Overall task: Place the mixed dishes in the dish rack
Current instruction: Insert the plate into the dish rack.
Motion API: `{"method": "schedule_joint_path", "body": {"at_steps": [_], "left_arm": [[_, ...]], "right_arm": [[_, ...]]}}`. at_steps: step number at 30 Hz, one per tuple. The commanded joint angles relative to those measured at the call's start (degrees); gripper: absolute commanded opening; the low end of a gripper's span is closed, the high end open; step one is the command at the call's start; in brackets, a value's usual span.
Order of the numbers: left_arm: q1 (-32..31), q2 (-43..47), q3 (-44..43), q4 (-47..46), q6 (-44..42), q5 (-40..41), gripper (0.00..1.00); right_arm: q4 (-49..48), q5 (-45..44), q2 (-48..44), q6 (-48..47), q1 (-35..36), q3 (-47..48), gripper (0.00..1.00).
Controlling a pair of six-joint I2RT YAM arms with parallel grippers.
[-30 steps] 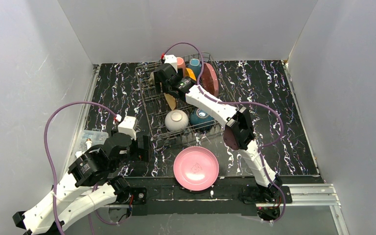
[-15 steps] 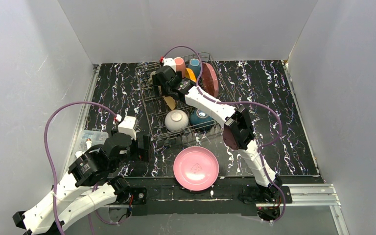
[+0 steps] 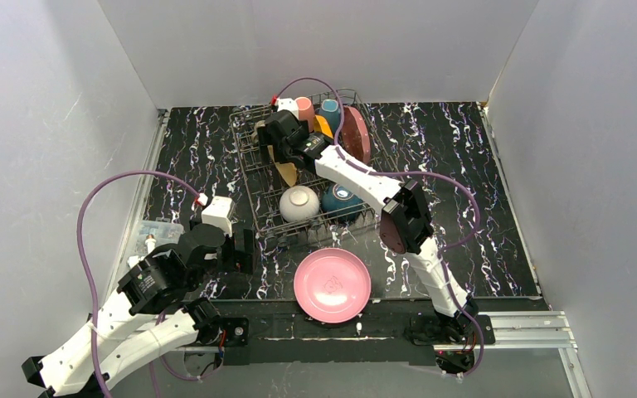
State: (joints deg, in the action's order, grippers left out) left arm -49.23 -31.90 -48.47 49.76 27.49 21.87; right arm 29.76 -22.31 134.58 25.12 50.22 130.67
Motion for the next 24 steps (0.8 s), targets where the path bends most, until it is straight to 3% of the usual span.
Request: {"method": "schedule_joint_path", "body": {"at_steps": [1,24], "left_arm": [[0.23,-0.29,0.48,0.51,-0.06,1.12,0.98],[0.23,-0.35,0.57,0.56,0.02,1.42,0.98]], "right_arm": [[-3.24,-0.56,-5.56,0.35,-0.68,0.64,0.97],[-3.4,-1.58,-9.44,3.61,-4.04,-7.59,0.96]]}}
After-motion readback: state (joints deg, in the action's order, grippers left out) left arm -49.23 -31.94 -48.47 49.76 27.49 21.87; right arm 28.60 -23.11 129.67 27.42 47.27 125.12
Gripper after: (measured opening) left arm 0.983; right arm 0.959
